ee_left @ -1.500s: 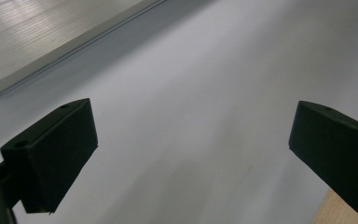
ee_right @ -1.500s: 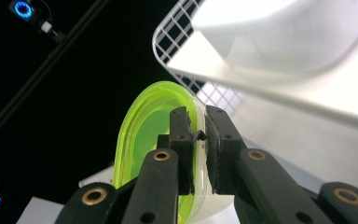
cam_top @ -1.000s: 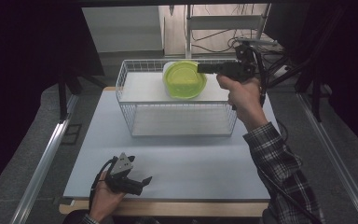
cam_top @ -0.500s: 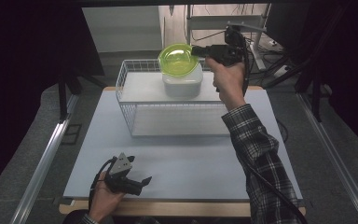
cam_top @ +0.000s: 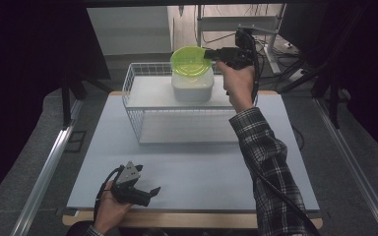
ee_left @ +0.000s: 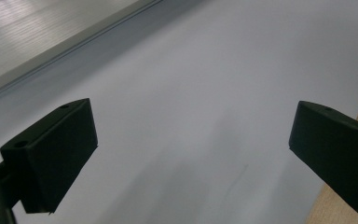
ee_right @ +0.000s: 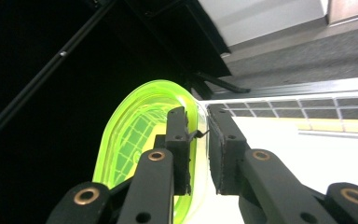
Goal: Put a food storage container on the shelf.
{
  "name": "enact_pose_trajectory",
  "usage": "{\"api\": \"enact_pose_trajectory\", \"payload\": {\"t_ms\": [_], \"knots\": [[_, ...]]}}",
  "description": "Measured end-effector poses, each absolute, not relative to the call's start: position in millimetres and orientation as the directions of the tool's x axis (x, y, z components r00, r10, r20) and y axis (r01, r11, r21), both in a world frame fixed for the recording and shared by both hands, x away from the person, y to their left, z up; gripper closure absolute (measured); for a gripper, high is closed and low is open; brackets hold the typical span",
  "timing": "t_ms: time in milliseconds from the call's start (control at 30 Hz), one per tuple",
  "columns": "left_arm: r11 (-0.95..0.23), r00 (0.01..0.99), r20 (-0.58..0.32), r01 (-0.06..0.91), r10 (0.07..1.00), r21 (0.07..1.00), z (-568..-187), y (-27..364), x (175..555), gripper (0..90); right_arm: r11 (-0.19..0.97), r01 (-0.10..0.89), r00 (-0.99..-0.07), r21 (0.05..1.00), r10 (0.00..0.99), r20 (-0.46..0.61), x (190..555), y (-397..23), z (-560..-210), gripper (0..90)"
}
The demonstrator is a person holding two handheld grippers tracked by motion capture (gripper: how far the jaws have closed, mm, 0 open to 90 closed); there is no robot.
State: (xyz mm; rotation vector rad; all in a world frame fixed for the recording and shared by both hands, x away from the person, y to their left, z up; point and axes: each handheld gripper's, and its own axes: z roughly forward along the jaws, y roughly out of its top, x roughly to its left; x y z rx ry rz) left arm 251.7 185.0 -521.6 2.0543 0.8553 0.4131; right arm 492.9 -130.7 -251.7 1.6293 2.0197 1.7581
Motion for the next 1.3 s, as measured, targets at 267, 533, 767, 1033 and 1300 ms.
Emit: {"api": "enact_pose_trajectory", "payload": {"t_ms": [267,533,767,1033,1300], "knots": [[-0.409,0.713,-0.017,0.421,0.701,0.81,-521.9,184.5,251.6,0.6,-0.156,0.647,-0.453,0.746,0.708,0.541,492.9,-128.4,-253.1,74.1],[-0.414,0.716,-0.015,0.42,0.698,0.807,-522.1,183.8,251.6,0.6,-0.156,0.635,-0.454,0.757,0.718,0.528,494.0,-131.8,-254.6,58.8],[-0.418,0.716,-0.012,0.421,0.698,0.805,-522.3,183.1,251.6,0.6,-0.111,0.6,-0.511,0.792,0.709,0.486,485.7,-142.0,-252.5,37.2],[-0.419,0.715,-0.01,0.421,0.699,0.804,-522.5,183.1,251.9,0.6,-0.019,0.558,-0.591,0.83,0.693,0.413,475.1,-160.9,-260.7,23.7],[-0.419,0.714,-0.011,0.423,0.7,0.804,-523.0,182.7,252.3,0.6,0.052,0.519,-0.632,0.853,0.695,0.343,456.3,-169.2,-269.4,19.8]]}}
